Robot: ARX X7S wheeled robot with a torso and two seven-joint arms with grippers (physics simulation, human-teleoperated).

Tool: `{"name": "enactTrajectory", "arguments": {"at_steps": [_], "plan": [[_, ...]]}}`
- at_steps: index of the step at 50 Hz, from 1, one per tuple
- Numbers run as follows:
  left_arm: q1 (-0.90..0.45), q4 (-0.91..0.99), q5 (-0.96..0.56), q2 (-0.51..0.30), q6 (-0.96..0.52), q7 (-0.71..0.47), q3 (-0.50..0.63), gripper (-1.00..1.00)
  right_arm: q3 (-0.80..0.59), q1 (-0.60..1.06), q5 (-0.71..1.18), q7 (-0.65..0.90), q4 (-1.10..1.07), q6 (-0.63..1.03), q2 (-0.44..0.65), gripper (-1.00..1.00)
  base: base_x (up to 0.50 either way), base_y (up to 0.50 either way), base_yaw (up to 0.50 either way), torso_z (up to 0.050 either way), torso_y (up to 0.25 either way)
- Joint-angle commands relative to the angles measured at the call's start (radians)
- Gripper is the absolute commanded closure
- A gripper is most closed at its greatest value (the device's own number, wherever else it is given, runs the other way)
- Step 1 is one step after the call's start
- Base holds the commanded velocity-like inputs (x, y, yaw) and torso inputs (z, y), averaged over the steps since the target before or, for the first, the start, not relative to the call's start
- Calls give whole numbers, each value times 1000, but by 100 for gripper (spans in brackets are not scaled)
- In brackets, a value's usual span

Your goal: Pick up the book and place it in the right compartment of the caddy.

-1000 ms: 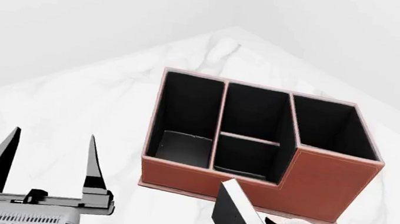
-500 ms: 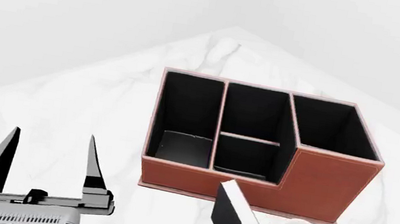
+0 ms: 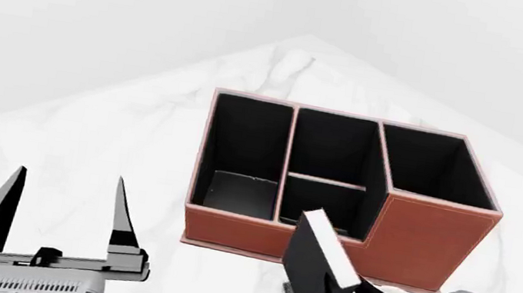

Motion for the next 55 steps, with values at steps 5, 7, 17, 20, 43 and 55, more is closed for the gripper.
{"name": "enactTrajectory", "arguments": {"at_steps": [5, 7, 17, 20, 43, 55], "plan": [[0, 6, -5, -5, -4, -4, -1, -100, 111, 102, 196, 107, -209, 130, 75, 100, 0, 0, 0, 0, 2], [0, 7, -5, -5, -5, -5, 0, -100, 115, 133, 196, 139, -233, 160, 90, 100, 0, 0, 0, 0, 0], [0, 5, -13, -8, -4, -5, 0, -100, 147, 341, 379, 256, -312, 312, 149, 100, 0, 0, 0, 0, 1], [-1, 1, -12, -7, -2, -6, 2, -100, 149, 394, 425, 284, -320, 343, 156, 100, 0, 0, 0, 0, 0], [-8, -1, -20, -11, -10, -11, 6, -100, 151, 719, 646, 436, -245, 482, 171, 100, 0, 0, 0, 0, 1], [-7, 1, -19, -14, -14, -15, 9, -100, 191, 804, 700, 509, -207, 500, 196, 100, 0, 0, 0, 0, 2]]}}
